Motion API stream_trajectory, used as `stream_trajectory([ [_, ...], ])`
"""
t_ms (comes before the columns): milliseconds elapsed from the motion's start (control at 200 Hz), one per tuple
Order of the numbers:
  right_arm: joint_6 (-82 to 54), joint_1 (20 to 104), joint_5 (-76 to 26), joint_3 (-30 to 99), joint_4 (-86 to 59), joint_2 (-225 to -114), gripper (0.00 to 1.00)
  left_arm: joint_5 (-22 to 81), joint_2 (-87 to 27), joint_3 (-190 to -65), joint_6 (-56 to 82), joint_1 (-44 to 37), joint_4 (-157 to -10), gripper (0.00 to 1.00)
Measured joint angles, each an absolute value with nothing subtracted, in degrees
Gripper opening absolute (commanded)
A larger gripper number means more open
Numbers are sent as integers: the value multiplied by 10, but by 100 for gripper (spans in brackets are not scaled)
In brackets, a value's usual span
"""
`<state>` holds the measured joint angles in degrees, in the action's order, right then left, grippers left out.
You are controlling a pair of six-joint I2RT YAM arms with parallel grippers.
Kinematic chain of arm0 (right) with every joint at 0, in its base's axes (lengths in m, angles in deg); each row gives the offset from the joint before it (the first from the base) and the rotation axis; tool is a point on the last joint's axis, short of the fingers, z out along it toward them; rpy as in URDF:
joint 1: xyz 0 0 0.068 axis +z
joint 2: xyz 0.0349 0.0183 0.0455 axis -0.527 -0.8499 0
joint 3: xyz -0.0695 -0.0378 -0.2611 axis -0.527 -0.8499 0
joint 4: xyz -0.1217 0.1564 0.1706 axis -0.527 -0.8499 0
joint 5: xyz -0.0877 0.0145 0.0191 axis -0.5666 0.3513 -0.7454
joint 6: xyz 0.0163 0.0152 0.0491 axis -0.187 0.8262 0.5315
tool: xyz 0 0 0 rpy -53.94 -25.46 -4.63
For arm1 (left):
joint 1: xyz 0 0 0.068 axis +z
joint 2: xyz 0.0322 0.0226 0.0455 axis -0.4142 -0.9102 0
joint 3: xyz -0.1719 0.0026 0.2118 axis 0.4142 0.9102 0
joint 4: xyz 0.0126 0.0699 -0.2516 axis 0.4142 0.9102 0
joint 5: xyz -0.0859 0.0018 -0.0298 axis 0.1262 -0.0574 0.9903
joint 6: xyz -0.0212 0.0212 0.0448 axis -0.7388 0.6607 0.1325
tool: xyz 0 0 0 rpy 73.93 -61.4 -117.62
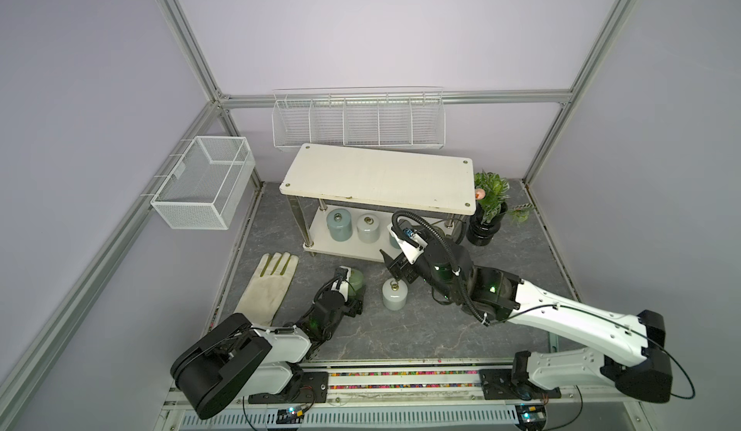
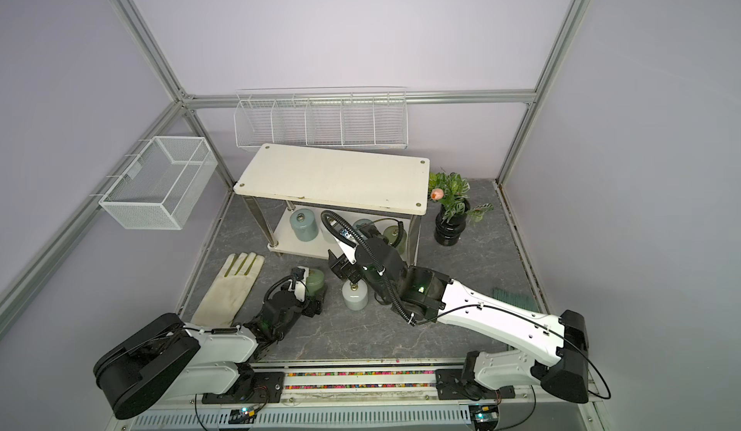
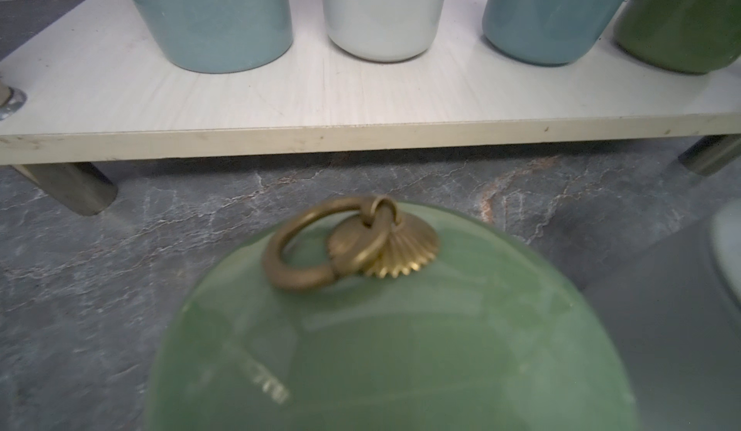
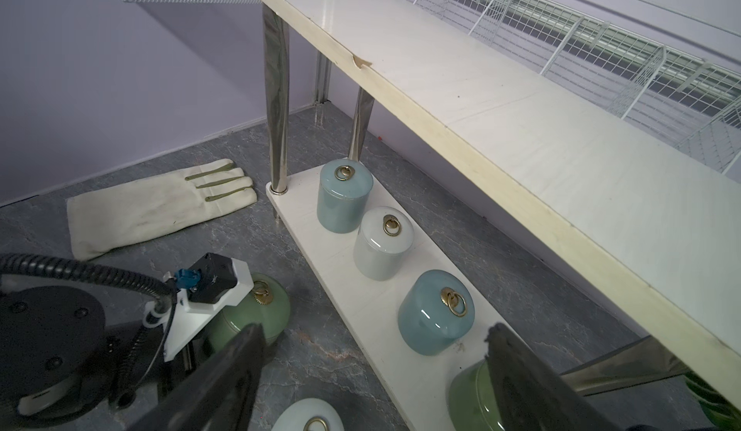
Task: Remove the tea canisters from the shelf
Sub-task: Place the tea canister at the center of the board.
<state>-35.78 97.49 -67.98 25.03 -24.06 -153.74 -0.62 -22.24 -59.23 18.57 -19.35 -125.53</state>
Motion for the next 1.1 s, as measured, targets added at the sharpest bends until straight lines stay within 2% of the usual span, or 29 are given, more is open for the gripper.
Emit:
stream_trajectory([
  [330, -364, 975, -688, 229, -218, -1537, 89, -17, -223, -612, 159, -250, -1221, 79],
  [645, -365, 975, -688, 193, -188, -1523, 89, -20, -197, -620, 134, -252, -1168, 82],
  [1099, -370, 975, -690, 189, -167, -1505, 89, -29, -261, -642, 113, -258, -1198, 87],
])
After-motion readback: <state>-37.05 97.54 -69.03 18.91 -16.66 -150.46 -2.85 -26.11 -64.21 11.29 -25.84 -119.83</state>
